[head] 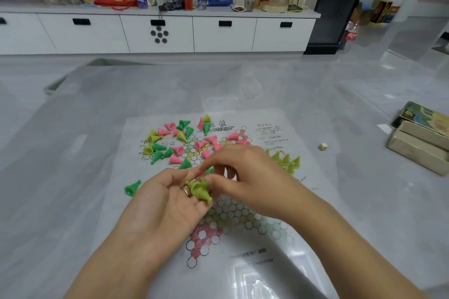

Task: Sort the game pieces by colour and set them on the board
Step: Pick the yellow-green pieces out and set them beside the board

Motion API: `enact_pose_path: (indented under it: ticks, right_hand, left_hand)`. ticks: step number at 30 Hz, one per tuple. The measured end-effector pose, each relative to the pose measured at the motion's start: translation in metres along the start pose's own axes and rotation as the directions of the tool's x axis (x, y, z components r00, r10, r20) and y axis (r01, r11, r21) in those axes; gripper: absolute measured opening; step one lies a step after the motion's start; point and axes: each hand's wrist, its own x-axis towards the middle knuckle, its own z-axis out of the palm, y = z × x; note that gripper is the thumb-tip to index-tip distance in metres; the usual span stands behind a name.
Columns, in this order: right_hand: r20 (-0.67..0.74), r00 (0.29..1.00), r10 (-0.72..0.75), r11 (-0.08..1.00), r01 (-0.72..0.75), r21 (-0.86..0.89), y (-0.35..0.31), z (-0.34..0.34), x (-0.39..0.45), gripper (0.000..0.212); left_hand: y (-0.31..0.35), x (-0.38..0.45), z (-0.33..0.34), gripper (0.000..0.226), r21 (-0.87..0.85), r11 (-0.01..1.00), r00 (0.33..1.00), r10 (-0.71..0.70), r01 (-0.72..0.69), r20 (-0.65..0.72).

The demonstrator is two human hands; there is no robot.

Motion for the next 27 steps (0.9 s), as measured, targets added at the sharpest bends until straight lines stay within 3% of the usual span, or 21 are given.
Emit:
enact_pose_path:
  ticks: [7,12,14,17,19,21,27]
  right_hand:
    - [0.125,0.985,-0.116,0.991,0.105,0.088,0.002,-0.003,-0.007,0.021]
    - [0.018,0.989,-0.146,0.989,0.146,0.027,-0.001,0.002,-0.007,0.013]
    - [-0.081,0.991,-0.104,0.991,0.110,0.077,0.003,-0.002,-0.006,0.011]
    - [-0.240,0.959,0.152,0.972,-0.101,0.214,0.026,-0.018,-0.007,0.012]
    - [-0.339,0.897,0.284,0.959,-0.261,0.114,0.050,-0.028,-0.011,0.009]
    - [-0.344,0.881,0.325,0.916,-0.384,-0.118,0.070,-0.032,-0.017,0.010]
    - [-0.211,0.929,0.306,0.879,-0.360,-0.312,0.085,-0.021,-0.020,0.012]
  left_hand:
    - [0.002,-0.001,-0.002,0.042,0.073,0.997,0.999,-0.018,0.016,0.030]
    - [0.000,0.000,0.000,0.047,0.004,1.000,1.000,0.003,-0.003,0.024]
    - [0.000,0.000,-0.001,0.046,-0.016,1.000,1.000,0.004,-0.004,0.022]
    - [0.001,-0.001,-0.001,0.044,0.053,0.999,0.997,0.011,-0.007,-0.073]
    - [0.000,-0.001,-0.001,0.042,0.100,0.995,0.995,0.035,-0.025,-0.099]
    - [-0.002,0.002,-0.001,0.043,0.132,0.991,0.992,0.053,-0.038,-0.115]
    - [-0.006,0.006,-0.004,0.041,0.247,0.965,0.979,0.125,-0.083,-0.162]
